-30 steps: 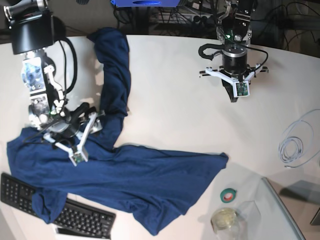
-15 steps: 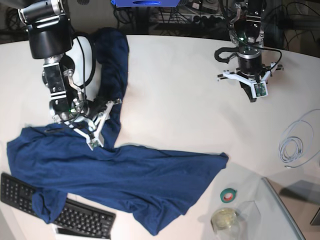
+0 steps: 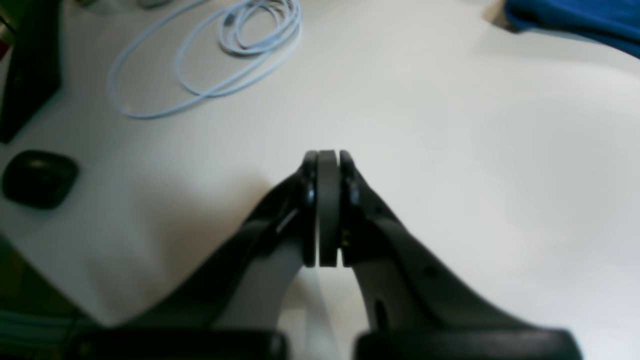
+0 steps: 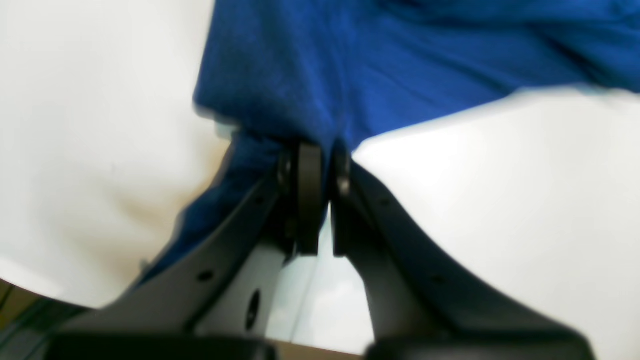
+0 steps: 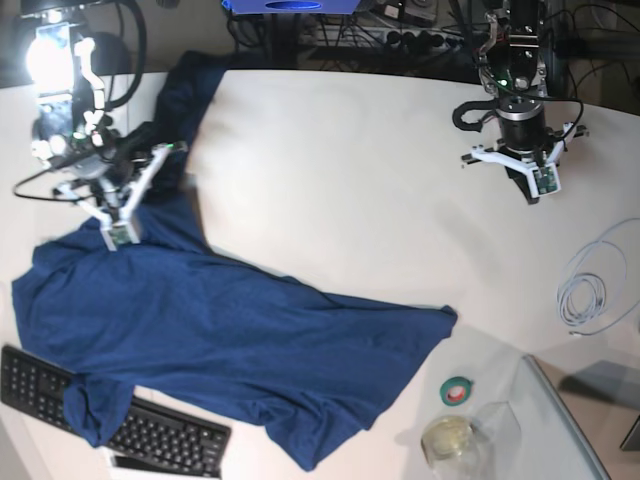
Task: Layout the t-shirt on the table in an organized manner, then fold the t-shirt properly
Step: 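Release the sleeve and drag the shirt collar edge with the right gripper, then move the right gripper over the shirt body and press the fabric flat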
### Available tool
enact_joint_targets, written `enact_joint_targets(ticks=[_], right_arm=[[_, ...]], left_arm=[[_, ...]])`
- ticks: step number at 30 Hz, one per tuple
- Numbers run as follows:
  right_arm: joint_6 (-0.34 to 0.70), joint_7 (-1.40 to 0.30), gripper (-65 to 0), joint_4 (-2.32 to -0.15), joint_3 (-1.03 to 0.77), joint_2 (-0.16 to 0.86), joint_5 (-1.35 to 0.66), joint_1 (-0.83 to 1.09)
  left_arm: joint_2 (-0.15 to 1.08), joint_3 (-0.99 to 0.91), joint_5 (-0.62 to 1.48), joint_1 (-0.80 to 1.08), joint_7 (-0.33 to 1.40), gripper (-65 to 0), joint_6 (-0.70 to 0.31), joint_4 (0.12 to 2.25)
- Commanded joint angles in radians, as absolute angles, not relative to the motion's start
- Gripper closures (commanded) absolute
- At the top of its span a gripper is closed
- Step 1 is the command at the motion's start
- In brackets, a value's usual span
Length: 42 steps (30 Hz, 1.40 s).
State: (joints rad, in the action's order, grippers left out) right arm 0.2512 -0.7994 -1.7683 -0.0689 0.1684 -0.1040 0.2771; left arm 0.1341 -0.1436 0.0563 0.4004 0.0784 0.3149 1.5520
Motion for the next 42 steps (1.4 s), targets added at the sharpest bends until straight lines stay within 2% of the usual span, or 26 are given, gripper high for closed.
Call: enact_joint_targets(ticks=[1,8,11,16,19,24,26,28,31,35,39,42], right_arm=[[0.255,-0.788,0.0,-1.814,-0.088,0.173,-0.116,0.286],[0.255,-0.783,0.0,-1.956,-0.143,0.168,-0.116,0.389],[0.255,-0.765,0.0,-2.023,-0.211,0.12,-0.116,0.446],[0.275,-0.608,0.0,-2.009,-0.38,0.056,-0.116,0.489],[0.275,-0.604,0.0,-1.994,-0.475,0.028,-0.114,0.478],[0.275,-0.63,-1.7,-1.902,-0.473,0.025,-0.111,0.476],[0.275,-0.685,-7.2,-1.868,-0.446,0.028,-0.111,0.466],[0.275,-0.727,-17.1,-1.844,-0.42,0.038,-0.11,0.449],[0.275,-0.742,-28.2,-1.856,-0.39,0.054,-0.11,0.444],[0.278,-0.691,-28.4,-1.951,-0.36,0.07,-0.11,0.427],[0.278,-0.707,-28.4,-1.937,-0.107,0.176,-0.11,0.294],[0.274,-0.74,-28.4,-1.857,0.111,0.206,-0.11,0.143]], left_arm=[[0.137,-0.127,0.05,0.387,0.053,0.0,0.318,1.567],[0.131,0.001,0.05,0.295,0.054,0.0,0.318,1.523],[0.128,0.041,0.05,0.272,0.054,0.0,0.318,1.5],[0.128,0.084,0.051,0.266,0.054,-15.6,0.318,1.463],[0.128,0.077,0.051,0.266,0.054,-18.8,0.318,1.438],[0.134,0.074,0.051,0.266,0.054,-20.4,0.318,1.429],[0.136,0.067,0.051,0.266,0.054,-23.0,0.318,1.429],[0.131,0.038,0.051,0.266,0.054,-26.7,0.318,1.428],[0.128,-0.004,0.067,0.266,0.054,-32.9,0.318,1.434],[0.151,-0.076,0.229,0.266,0.054,-35.5,0.318,1.428],[0.231,-0.145,0.44,0.302,0.054,-34.6,0.318,1.426],[0.286,-0.166,0.529,0.338,0.053,-34.4,0.318,1.431]])
